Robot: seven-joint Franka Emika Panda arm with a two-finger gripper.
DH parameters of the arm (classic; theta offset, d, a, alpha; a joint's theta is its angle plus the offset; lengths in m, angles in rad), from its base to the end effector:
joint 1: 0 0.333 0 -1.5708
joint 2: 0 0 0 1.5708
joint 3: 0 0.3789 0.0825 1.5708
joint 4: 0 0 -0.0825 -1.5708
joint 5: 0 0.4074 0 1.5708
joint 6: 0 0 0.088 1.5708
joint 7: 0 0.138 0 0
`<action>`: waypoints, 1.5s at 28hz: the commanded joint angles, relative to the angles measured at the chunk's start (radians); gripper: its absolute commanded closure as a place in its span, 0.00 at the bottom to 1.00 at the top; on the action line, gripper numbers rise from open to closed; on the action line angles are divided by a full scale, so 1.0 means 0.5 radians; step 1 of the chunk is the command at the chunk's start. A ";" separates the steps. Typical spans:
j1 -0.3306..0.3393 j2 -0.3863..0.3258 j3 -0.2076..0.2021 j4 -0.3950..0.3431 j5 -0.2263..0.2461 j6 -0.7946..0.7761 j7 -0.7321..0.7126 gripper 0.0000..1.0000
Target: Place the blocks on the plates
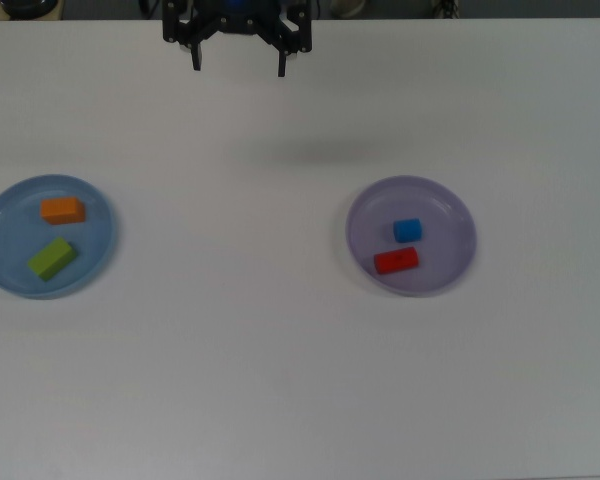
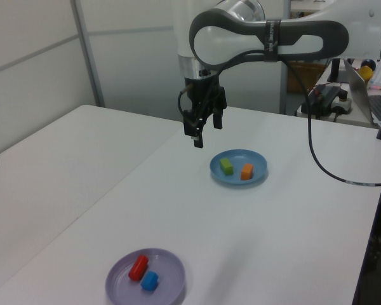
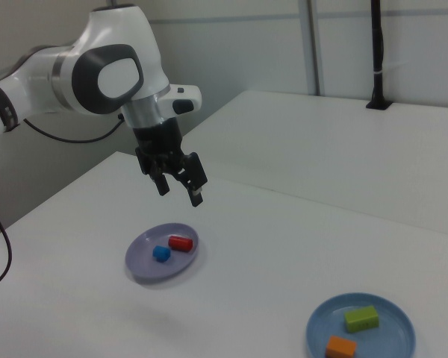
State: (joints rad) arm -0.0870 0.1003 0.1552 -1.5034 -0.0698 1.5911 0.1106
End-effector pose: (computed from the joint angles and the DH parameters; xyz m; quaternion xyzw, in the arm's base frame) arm 0.6154 0.0274 0.6326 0.9994 -0.0206 -0.0033 0.0275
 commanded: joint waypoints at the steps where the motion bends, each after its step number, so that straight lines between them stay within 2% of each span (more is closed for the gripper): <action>1: 0.002 -0.173 -0.010 -0.260 0.041 0.189 -0.046 0.00; 5: -0.001 -0.204 -0.010 -0.301 0.045 0.217 -0.037 0.00; 12: -0.071 -0.201 -0.007 -0.230 0.051 0.196 0.058 0.00; 42: -0.072 -0.173 -0.004 -0.196 0.020 0.159 0.024 0.00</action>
State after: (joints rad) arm -0.1193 0.0170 0.1582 -1.5982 -0.0672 1.6649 0.1262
